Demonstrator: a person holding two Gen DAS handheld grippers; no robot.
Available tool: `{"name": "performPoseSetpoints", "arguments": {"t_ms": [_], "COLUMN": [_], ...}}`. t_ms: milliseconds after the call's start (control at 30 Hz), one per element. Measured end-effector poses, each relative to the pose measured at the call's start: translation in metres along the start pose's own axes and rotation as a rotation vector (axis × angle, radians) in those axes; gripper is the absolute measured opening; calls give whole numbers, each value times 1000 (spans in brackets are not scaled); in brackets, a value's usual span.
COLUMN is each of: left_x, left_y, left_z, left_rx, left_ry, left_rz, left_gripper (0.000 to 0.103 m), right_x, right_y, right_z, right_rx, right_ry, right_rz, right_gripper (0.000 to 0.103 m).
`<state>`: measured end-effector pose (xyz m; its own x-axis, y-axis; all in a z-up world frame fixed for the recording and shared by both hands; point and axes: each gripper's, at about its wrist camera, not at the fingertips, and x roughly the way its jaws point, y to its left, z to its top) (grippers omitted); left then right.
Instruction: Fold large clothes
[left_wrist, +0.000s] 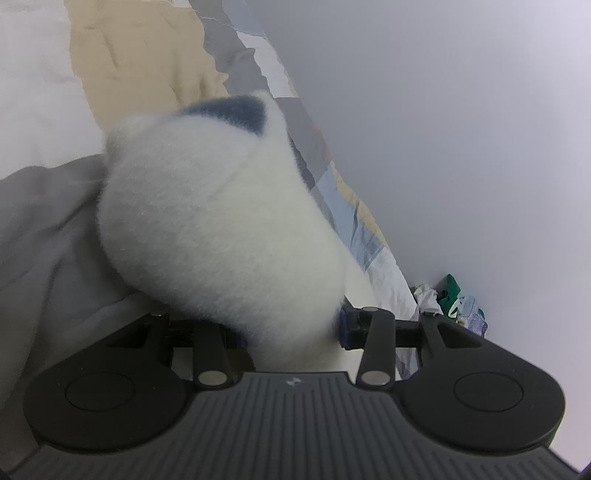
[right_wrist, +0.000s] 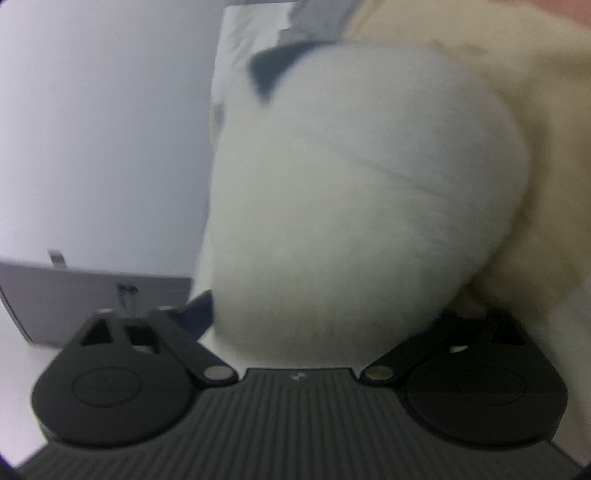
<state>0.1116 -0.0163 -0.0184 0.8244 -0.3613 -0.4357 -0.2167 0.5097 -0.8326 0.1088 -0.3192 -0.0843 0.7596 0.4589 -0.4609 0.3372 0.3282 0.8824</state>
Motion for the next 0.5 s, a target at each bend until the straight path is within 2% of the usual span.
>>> {"name": "performPoseSetpoints", "arguments": {"t_ms": [33, 100, 167, 267, 500], "left_x": [0, -1, -5, -14, -41], "left_y": [0, -3, -4, -3, -17], "left_z": [-1, -2, -3, -1, -5], "left_rx": [1, 15, 19, -4, -64], "left_ry": [0, 1, -3, -1, 28], "left_rz": [0, -4, -11, -50, -189], "left_gripper": [48, 48, 48, 48, 48], "right_x": [-1, -6, -13, -29, -88], "right_y": [4, 12, 25, 49, 83], "right_z": [0, 1, -5, -15, -11], "right_rx": [-39, -101, -190, -332, -452], "right_ry": [-2, -6, -25, -56, -75], "right_rz": [-16, -23, -23, -10, 91], "right_gripper": [74, 58, 53, 49, 48]}}
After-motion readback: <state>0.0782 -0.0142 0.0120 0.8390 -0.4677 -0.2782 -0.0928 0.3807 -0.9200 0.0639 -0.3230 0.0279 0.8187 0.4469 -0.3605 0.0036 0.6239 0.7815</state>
